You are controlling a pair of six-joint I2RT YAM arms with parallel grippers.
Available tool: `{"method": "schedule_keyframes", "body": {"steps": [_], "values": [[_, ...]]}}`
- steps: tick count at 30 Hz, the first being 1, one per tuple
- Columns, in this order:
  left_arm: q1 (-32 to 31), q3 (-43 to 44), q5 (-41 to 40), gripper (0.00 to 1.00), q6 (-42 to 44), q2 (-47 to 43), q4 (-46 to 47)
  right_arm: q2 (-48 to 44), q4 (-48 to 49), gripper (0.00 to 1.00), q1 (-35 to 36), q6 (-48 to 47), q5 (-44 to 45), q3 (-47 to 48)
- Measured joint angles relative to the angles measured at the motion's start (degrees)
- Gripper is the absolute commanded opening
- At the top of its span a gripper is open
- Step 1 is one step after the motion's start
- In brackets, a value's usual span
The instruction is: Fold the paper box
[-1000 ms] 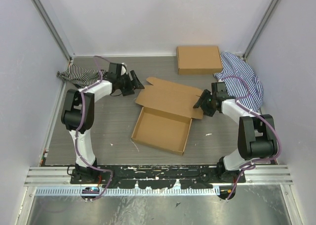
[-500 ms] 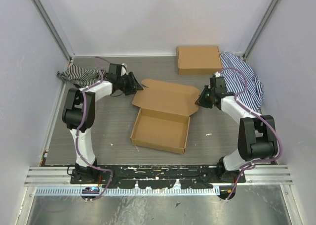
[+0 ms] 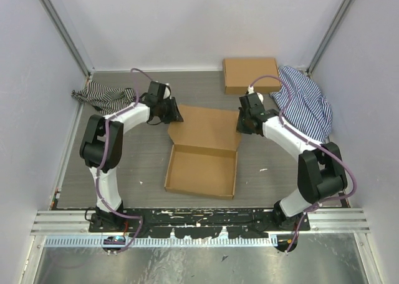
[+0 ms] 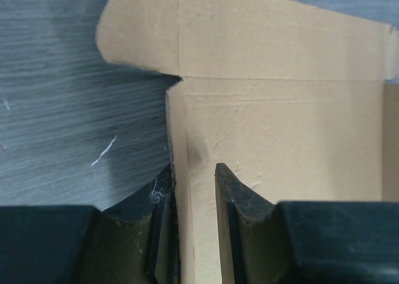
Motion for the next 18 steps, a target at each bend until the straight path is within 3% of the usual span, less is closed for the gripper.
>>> {"method": "schedule_keyframes", "body": {"steps": [12,18], "values": [[-8.9,8.9,-17.6,0.28,7.1,-0.1,-16.0,2.3,-5.2,0.01,7.0,0.1,11.8,3.2],[-11.5,10.0,-26.3,0.0,8.8,-0.3,-21.7,2.8,-7.7,0.01,10.9,0.4,16.4,4.6]]}}
